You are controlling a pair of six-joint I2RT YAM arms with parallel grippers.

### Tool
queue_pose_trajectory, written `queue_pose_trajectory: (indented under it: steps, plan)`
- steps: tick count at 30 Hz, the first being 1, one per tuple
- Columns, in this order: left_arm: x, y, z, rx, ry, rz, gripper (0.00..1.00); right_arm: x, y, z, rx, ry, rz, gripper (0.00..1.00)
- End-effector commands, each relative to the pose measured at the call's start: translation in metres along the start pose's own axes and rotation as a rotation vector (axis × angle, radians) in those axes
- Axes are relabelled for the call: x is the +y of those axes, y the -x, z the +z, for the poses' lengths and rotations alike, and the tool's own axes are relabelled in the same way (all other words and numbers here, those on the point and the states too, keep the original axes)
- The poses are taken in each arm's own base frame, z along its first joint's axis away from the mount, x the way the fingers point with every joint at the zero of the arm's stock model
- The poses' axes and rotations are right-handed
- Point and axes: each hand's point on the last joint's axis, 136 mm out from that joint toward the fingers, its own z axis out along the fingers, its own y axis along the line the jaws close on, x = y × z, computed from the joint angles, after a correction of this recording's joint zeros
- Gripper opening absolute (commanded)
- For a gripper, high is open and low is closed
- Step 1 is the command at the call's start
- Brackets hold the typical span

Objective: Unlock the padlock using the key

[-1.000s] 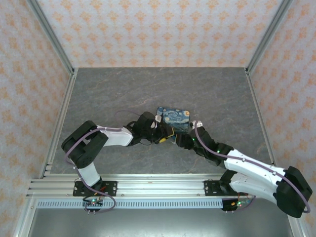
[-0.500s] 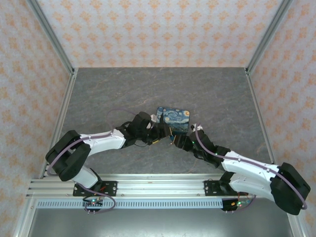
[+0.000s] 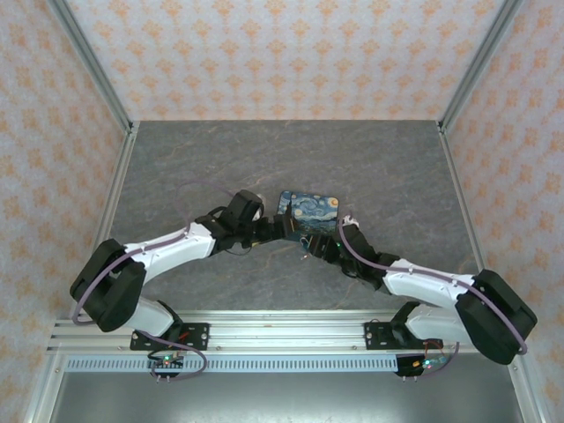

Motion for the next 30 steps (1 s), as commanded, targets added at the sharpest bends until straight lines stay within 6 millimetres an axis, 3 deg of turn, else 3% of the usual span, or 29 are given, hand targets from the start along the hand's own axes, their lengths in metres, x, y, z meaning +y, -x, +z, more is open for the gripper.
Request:
queue_pose_trajectory:
  steps: [1, 11, 15, 23, 30]
  plan:
    - [0.002, 0.017, -0.016, -0.055, 0.048, 0.051, 1.0, 0.02, 0.02, 0.005, -0.031, 0.051, 0.018, 0.66]
    - [0.004, 0.019, -0.021, -0.065, 0.048, 0.047, 1.0, 0.039, 0.049, 0.029, -0.014, 0.045, -0.007, 0.65]
    - [0.006, 0.019, -0.021, -0.067, 0.054, 0.048, 1.0, 0.038, 0.042, 0.025, -0.002, 0.076, 0.012, 0.63]
    - [0.007, 0.023, -0.015, -0.056, 0.062, 0.054, 1.0, 0.008, 0.018, 0.01, -0.003, 0.063, -0.037, 0.6]
    - [0.005, 0.03, -0.011, -0.048, 0.072, 0.066, 1.0, 0.002, 0.011, 0.017, 0.028, 0.04, -0.126, 0.56]
